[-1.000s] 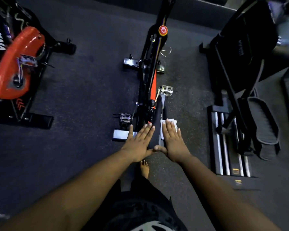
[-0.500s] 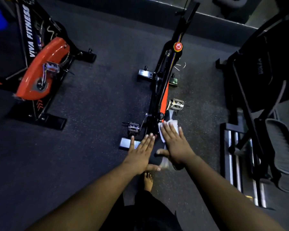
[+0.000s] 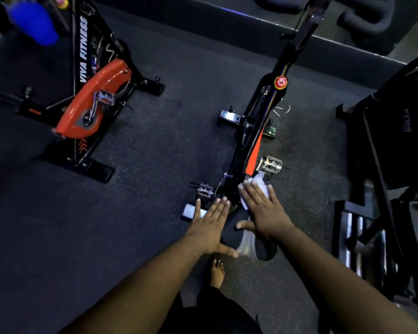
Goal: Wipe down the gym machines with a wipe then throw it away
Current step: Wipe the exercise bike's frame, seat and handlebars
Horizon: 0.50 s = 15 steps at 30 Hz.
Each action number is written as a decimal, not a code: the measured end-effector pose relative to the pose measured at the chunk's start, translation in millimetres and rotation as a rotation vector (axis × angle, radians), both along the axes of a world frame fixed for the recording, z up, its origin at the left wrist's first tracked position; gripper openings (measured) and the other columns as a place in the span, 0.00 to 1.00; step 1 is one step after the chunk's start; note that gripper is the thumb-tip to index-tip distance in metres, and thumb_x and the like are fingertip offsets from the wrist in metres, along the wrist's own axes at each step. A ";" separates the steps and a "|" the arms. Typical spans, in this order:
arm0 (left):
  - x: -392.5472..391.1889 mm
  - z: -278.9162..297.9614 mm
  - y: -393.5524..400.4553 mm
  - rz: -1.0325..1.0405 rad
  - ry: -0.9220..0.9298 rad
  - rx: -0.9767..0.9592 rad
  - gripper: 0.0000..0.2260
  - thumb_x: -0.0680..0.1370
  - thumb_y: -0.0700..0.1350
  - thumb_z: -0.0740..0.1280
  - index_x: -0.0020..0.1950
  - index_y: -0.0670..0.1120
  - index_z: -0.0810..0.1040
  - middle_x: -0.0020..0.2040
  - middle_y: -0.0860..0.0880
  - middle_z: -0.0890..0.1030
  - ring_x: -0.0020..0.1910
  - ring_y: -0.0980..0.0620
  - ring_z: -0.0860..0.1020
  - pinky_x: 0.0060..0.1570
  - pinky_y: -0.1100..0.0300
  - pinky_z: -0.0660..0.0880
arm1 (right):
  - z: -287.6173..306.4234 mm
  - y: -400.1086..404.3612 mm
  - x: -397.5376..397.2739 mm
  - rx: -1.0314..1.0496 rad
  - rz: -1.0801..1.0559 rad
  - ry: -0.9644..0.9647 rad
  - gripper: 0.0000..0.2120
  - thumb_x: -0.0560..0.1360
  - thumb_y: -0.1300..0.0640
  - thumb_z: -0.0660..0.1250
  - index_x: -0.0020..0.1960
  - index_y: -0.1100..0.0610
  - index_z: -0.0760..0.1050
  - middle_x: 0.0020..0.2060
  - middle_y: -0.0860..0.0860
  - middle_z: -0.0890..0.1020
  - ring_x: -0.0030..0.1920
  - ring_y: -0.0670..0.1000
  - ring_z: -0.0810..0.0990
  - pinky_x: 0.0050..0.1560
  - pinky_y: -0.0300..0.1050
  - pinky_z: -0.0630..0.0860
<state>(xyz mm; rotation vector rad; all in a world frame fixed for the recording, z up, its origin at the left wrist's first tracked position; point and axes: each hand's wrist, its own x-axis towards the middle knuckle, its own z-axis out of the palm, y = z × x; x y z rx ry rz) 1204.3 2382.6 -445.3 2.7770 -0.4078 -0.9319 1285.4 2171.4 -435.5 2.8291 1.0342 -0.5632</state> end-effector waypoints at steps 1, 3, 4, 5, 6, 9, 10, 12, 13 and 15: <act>2.8 1.1 -0.2 0.011 -0.002 0.004 0.67 0.62 0.84 0.59 0.76 0.45 0.22 0.79 0.47 0.25 0.78 0.51 0.26 0.60 0.36 0.15 | 2.8 1.8 9.9 -0.002 -0.060 -0.009 0.56 0.68 0.17 0.38 0.83 0.55 0.45 0.82 0.53 0.46 0.81 0.54 0.40 0.79 0.64 0.41; 8.1 5.0 -1.2 0.015 0.005 0.018 0.70 0.60 0.83 0.61 0.77 0.44 0.24 0.78 0.48 0.24 0.77 0.50 0.25 0.61 0.36 0.16 | 5.9 11.6 18.2 0.002 -0.168 -0.003 0.56 0.67 0.17 0.35 0.82 0.55 0.39 0.81 0.53 0.39 0.80 0.55 0.34 0.79 0.63 0.39; 10.6 6.7 -2.2 0.013 0.013 0.019 0.70 0.59 0.83 0.62 0.78 0.44 0.24 0.78 0.48 0.24 0.77 0.51 0.25 0.62 0.36 0.17 | 6.2 16.4 16.2 0.009 -0.193 0.014 0.57 0.66 0.17 0.33 0.82 0.56 0.37 0.80 0.53 0.36 0.80 0.56 0.32 0.78 0.62 0.37; 11.5 7.8 -2.6 0.015 0.016 0.017 0.71 0.59 0.83 0.63 0.78 0.44 0.25 0.78 0.47 0.24 0.77 0.51 0.25 0.63 0.35 0.18 | 6.0 20.4 9.3 0.017 -0.192 0.040 0.58 0.65 0.17 0.33 0.82 0.57 0.37 0.80 0.54 0.36 0.79 0.56 0.31 0.78 0.61 0.35; 11.5 8.0 -2.8 0.024 0.016 0.014 0.71 0.59 0.83 0.64 0.78 0.44 0.25 0.78 0.47 0.24 0.78 0.50 0.25 0.65 0.35 0.19 | 4.5 22.0 -1.0 0.027 -0.161 0.065 0.59 0.66 0.17 0.34 0.82 0.58 0.39 0.80 0.55 0.37 0.79 0.57 0.32 0.78 0.61 0.34; 5.3 6.2 -2.6 0.082 0.017 0.009 0.70 0.61 0.81 0.65 0.76 0.44 0.23 0.78 0.48 0.24 0.78 0.50 0.26 0.71 0.32 0.26 | -1.1 10.8 -38.8 0.040 0.058 0.106 0.57 0.69 0.17 0.44 0.83 0.59 0.48 0.82 0.55 0.49 0.81 0.57 0.38 0.78 0.63 0.40; 1.9 5.3 -1.9 0.109 0.012 0.006 0.69 0.61 0.81 0.65 0.76 0.44 0.22 0.78 0.48 0.23 0.77 0.51 0.26 0.72 0.31 0.28 | -4.2 3.7 -44.8 0.052 0.130 0.112 0.57 0.70 0.18 0.47 0.83 0.58 0.49 0.82 0.54 0.50 0.82 0.56 0.40 0.78 0.62 0.41; -4.6 6.3 -1.6 0.140 0.016 0.004 0.69 0.61 0.83 0.63 0.75 0.45 0.22 0.76 0.49 0.22 0.76 0.51 0.24 0.73 0.32 0.30 | -6.5 -8.3 -36.6 0.058 0.243 0.096 0.55 0.70 0.18 0.47 0.83 0.56 0.48 0.82 0.53 0.51 0.82 0.54 0.43 0.78 0.62 0.43; -6.4 7.1 -1.2 0.146 0.012 0.006 0.69 0.60 0.84 0.61 0.76 0.45 0.22 0.76 0.49 0.21 0.75 0.52 0.23 0.73 0.32 0.29 | -4.0 -10.8 -26.1 0.044 0.254 0.067 0.55 0.70 0.19 0.47 0.83 0.56 0.48 0.82 0.52 0.50 0.82 0.54 0.45 0.78 0.63 0.45; -8.9 8.2 -0.8 0.143 -0.007 0.009 0.70 0.59 0.85 0.59 0.76 0.44 0.21 0.75 0.49 0.20 0.74 0.52 0.22 0.72 0.32 0.28 | 2.6 -10.3 -8.8 0.019 0.120 0.045 0.55 0.70 0.18 0.47 0.83 0.55 0.45 0.82 0.53 0.47 0.82 0.54 0.43 0.77 0.65 0.47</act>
